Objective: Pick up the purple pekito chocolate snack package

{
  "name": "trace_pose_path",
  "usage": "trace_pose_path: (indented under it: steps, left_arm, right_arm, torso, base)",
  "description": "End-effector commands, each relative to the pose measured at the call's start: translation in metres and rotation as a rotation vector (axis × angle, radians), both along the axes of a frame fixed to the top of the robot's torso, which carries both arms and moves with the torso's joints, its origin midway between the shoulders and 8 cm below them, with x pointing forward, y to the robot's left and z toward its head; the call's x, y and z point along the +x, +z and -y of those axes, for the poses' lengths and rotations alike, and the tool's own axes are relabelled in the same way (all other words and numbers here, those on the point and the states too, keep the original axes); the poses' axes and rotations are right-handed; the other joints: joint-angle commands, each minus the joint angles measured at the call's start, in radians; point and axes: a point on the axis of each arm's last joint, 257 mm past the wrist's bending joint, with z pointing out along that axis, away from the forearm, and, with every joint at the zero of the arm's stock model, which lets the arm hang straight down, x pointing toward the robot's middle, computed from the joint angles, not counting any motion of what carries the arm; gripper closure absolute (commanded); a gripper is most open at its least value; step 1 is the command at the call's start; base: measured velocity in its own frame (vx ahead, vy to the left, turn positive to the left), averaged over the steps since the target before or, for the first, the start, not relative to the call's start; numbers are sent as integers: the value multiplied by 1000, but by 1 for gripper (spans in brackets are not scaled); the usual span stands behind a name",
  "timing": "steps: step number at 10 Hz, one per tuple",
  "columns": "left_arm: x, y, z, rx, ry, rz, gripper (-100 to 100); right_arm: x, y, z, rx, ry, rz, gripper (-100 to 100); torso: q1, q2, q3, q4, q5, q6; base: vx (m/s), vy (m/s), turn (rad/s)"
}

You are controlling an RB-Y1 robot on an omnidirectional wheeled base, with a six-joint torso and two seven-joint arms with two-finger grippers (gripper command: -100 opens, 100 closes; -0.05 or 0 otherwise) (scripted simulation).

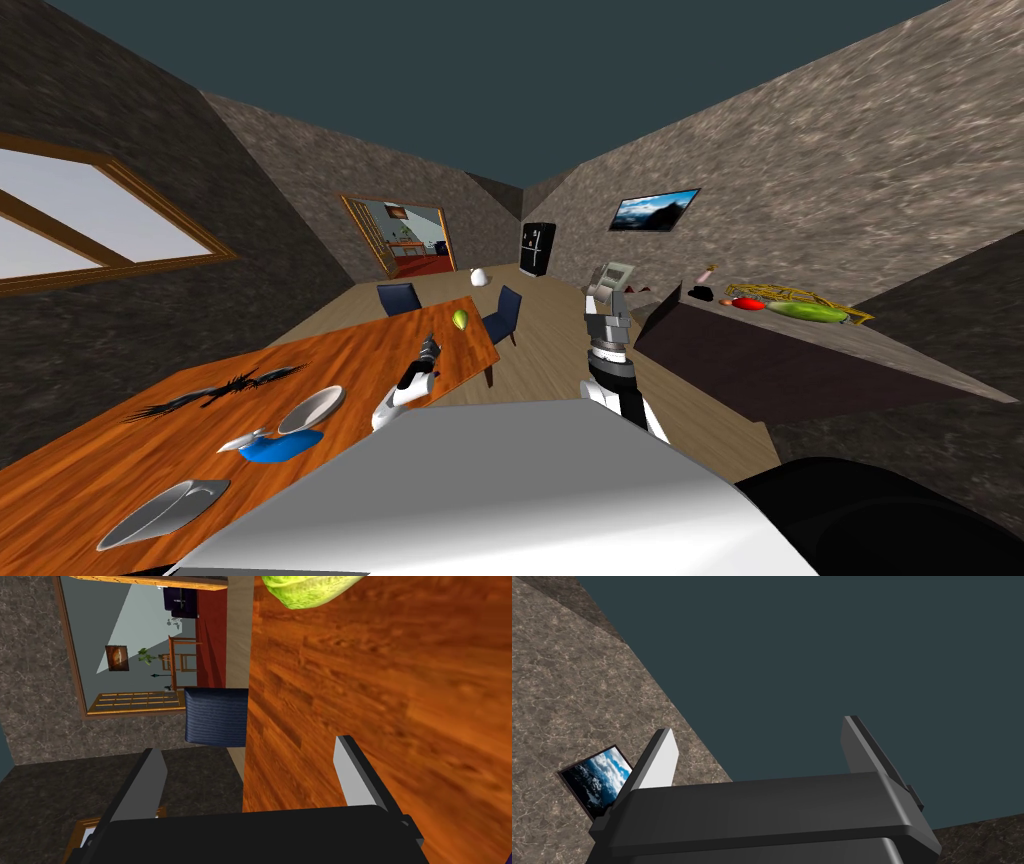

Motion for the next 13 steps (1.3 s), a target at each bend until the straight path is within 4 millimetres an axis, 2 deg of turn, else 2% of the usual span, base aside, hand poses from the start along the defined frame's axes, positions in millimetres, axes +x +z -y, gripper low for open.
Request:
trace_pose_path:
  steps: [1,6,7,9,13]
  left_arm:
    - [2,-12,-5,-40,22,-33,-100]
    - [-14,-59,-13,-122,72,-145,-100]
    - [-24,-74,-13,-131,79,-177,-100]
    - [-23,-80,-16,-161,98,-197,-100]
    - [-40,-108,-18,-204,128,-268,-100]
  right_arm:
    - [0,0,0,0,0,0,0]
    - [0,0,0,0,0,0,0]
    - [0,0,0,0,0,0,0]
    - [0,0,0,0,0,0,0]
    - [0,0,0,0,0,0,0]
  torso:
    - [0,0,0,0,0,0]
    - [0,0,0,0,0,0]
    - [0,0,0,0,0,0]
    - [0,0,0,0,0,0]
    - [0,0,0,0,0,0]
  base:
    - [17,-6,-5]
    - [13,-5,-5]
    - [15,-3,-3]
    - [9,-2,-4]
    - [11,-3,-4]
